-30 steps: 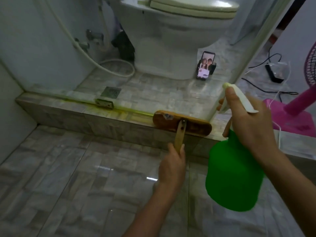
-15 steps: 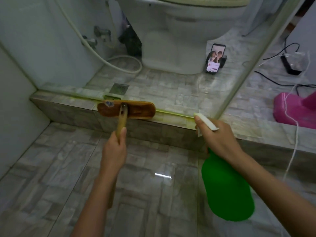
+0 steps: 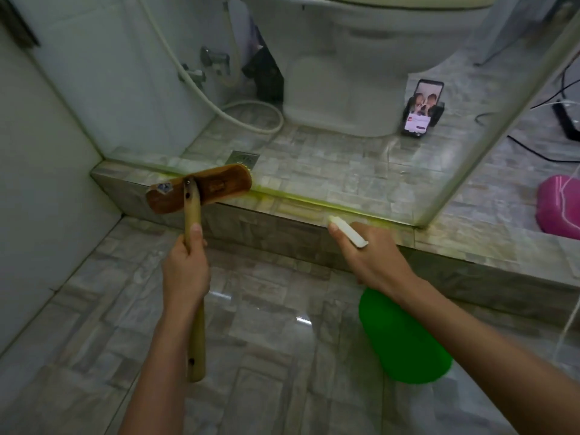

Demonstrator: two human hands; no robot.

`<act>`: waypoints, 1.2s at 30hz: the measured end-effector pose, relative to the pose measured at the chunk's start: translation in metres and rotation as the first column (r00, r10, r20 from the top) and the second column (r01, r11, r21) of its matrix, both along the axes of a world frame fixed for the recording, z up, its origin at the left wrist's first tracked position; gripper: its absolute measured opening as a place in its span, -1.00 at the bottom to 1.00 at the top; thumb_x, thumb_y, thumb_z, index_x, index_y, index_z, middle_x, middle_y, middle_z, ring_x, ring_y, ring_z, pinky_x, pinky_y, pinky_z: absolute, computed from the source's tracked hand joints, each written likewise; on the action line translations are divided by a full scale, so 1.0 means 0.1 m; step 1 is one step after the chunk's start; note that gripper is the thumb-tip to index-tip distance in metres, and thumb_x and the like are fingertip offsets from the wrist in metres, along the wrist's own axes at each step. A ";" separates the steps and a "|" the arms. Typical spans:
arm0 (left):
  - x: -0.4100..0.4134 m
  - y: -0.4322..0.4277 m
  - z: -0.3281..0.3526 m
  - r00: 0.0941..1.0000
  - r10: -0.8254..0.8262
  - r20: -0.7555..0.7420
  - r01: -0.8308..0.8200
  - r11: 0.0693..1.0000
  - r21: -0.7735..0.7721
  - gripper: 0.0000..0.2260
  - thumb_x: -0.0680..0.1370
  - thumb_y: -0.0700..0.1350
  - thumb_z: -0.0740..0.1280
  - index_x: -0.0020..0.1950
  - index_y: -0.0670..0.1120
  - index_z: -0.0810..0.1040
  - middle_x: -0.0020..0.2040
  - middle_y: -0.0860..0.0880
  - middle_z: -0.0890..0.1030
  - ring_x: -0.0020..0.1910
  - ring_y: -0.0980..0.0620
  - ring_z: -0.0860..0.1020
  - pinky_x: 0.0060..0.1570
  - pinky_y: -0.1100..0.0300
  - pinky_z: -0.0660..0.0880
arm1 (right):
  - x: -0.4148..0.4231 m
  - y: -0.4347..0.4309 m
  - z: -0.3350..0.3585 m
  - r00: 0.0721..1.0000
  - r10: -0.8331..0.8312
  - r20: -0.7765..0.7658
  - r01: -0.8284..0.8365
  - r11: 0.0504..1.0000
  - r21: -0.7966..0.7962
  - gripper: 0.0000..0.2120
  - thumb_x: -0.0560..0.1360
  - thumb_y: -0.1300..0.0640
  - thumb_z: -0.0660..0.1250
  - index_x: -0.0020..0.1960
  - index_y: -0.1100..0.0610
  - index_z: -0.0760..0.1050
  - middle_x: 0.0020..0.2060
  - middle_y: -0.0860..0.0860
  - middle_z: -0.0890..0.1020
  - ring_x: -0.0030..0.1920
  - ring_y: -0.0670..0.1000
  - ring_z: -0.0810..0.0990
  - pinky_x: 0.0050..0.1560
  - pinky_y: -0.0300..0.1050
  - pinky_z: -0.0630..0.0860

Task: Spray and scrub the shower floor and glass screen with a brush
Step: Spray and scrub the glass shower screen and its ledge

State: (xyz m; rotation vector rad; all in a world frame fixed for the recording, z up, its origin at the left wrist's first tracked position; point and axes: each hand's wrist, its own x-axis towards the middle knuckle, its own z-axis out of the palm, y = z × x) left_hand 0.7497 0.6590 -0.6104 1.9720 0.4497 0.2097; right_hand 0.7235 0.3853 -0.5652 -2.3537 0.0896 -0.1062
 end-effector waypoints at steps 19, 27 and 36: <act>-0.08 -0.82 0.12 0.926 -0.329 -0.184 0.372 0.878 0.302 -0.65 0.63 0.15 0.00 0.05 -0.09 0.39 -0.31 0.03 0.46 -0.40 0.13 0.44 -0.50 0.26 0.28 | 0.00 -0.03 0.52 0.991 -0.091 0.094 0.082 0.992 0.094 -0.46 0.62 -0.13 0.21 -0.18 0.34 0.58 -0.46 0.18 0.58 -0.62 -0.02 0.54 -0.50 -0.15 0.47; 0.04 -0.65 0.16 0.954 -0.212 -0.210 0.283 0.866 0.413 -0.60 0.62 0.17 0.00 0.09 -0.13 0.41 -0.21 -0.07 0.55 -0.32 -0.03 0.51 -0.41 0.14 0.36 | -0.02 0.04 0.63 0.990 -0.088 0.114 0.070 0.985 0.155 -0.53 0.64 -0.13 0.18 -0.22 0.19 0.58 -0.20 0.05 0.70 -0.63 0.01 0.55 -0.38 -0.13 0.52; -0.19 -1.09 0.16 0.895 -0.363 -0.258 0.441 0.809 0.388 -0.60 0.61 0.19 0.02 0.11 -0.11 0.41 -0.06 -0.18 0.60 -0.07 -0.21 0.57 -0.26 0.13 0.32 | -0.03 0.11 0.68 0.991 -0.088 0.105 0.069 0.984 0.165 -0.48 0.62 -0.16 0.20 -0.18 0.26 0.60 -0.54 0.02 0.58 -0.56 0.03 0.56 -0.45 -0.26 0.43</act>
